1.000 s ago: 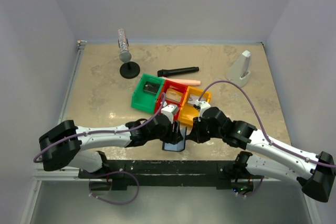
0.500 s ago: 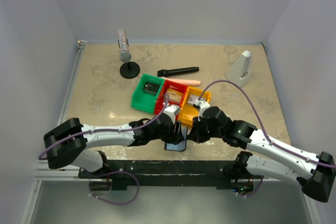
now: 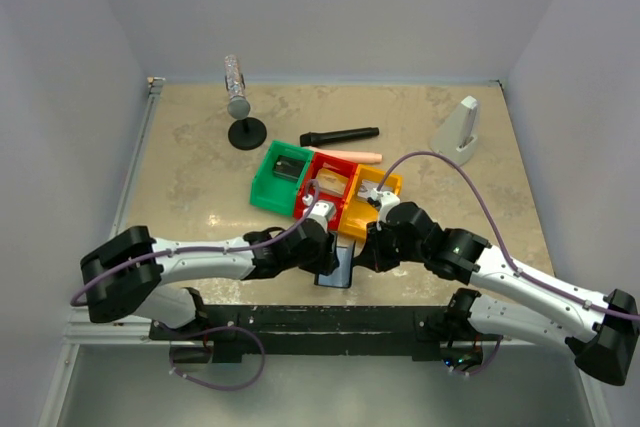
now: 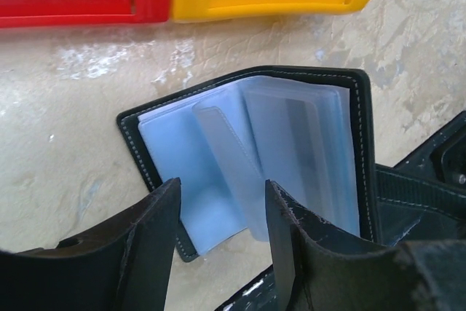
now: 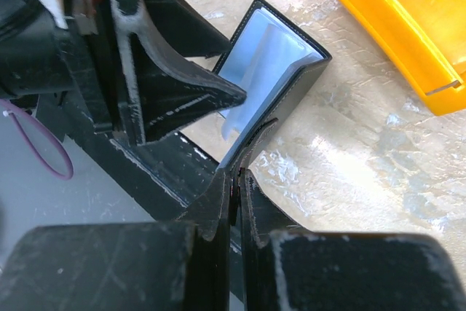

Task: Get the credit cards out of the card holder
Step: Remove the credit card from the card holder.

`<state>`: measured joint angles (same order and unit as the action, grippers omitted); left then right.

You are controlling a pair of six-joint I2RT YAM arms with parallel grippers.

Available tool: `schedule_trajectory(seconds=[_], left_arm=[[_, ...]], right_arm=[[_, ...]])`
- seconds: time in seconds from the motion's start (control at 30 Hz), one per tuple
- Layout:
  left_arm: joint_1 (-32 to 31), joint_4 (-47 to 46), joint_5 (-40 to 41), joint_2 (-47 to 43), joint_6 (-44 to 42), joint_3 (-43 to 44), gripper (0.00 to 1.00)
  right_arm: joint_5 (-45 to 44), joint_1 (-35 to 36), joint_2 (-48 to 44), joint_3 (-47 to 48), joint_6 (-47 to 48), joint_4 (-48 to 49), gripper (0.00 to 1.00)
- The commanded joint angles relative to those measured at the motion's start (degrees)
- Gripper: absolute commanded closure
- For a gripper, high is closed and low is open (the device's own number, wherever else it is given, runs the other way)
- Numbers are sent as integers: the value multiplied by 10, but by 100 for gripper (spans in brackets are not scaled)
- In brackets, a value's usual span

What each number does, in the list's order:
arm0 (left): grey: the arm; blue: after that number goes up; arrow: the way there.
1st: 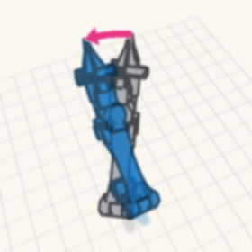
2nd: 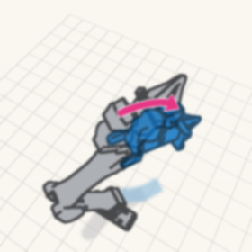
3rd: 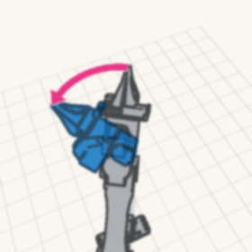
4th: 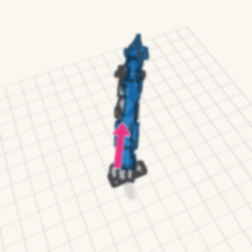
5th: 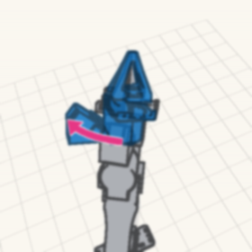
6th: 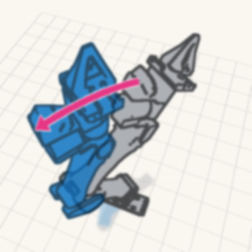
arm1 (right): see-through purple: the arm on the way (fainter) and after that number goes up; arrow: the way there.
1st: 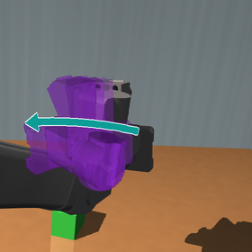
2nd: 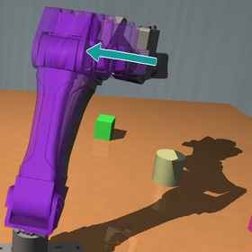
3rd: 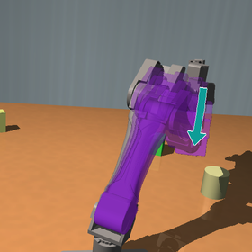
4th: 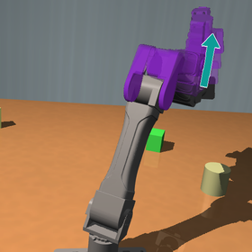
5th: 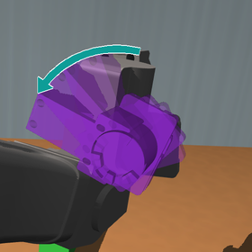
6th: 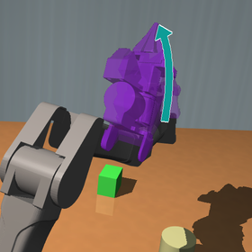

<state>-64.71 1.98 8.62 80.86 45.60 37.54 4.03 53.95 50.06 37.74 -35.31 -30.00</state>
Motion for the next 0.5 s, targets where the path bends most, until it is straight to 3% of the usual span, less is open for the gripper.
schedule_trajectory(seconds=[0.0, 0.3, 0.47], left_arm=[[-1, 19, 44, -53, 11, -19, 46], [1, 30, 108, -163, 0, -55, 45], [1, -22, 41, -128, -36, -35, 45]], right_arm=[[1, 0, -12, 30, 11, -3, 100], [-3, 0, -13, 30, 15, -10, 100], [-1, 0, -13, 23, 14, -7, 100]])
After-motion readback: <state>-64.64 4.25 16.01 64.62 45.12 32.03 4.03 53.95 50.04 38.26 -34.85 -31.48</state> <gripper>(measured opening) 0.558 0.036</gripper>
